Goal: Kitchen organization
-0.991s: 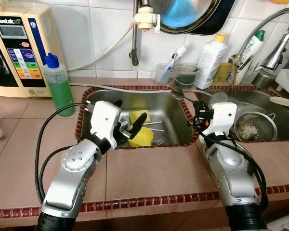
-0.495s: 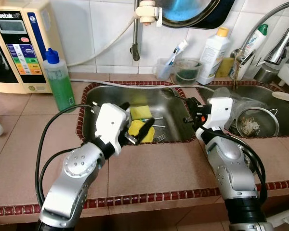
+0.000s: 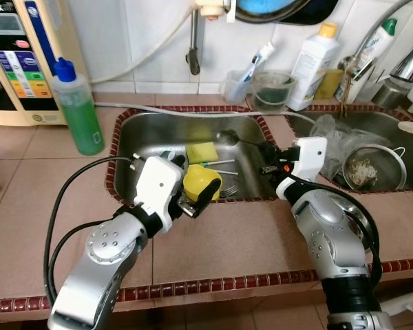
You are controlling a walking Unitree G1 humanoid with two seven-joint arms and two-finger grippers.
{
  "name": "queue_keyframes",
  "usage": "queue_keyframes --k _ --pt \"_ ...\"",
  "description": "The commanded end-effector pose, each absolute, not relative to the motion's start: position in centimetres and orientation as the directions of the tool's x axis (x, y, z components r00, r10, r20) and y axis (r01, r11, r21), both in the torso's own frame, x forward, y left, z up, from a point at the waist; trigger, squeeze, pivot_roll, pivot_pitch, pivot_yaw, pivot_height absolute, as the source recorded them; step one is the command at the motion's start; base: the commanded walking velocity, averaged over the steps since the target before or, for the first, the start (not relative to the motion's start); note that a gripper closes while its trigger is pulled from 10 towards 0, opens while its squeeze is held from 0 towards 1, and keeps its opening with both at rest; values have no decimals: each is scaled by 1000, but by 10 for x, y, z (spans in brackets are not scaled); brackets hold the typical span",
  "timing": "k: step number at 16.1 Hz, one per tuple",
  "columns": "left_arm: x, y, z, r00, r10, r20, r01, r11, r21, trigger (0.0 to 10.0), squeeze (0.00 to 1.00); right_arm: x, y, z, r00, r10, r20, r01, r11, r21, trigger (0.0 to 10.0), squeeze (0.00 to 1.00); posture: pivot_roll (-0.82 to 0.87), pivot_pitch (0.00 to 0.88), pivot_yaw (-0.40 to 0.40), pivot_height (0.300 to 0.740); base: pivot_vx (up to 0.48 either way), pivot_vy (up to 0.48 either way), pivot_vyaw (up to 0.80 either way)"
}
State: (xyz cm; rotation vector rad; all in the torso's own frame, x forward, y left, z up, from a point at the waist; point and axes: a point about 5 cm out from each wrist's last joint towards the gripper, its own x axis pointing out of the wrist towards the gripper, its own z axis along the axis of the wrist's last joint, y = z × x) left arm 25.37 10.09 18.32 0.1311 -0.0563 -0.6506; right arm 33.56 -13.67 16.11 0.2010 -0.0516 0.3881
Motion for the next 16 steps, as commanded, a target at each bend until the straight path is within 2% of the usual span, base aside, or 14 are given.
queue_keyframes --k 1,9,16 --pt "249 99 186 788 -615 13 608 782 140 10000 0 338 -138 164 920 382 87 -392 898 201 10000 0 110 183 -62 740 0 0 0" --pt "247 101 191 790 -613 4 606 782 144 10000 0 341 -126 173 856 507 101 -508 786 352 10000 0 122 192 -52 740 0 0 0" --pt "247 101 193 791 -612 2 605 783 144 10000 0 344 -130 175 865 488 113 -486 764 425 10000 0 130 186 -50 740 0 0 0"
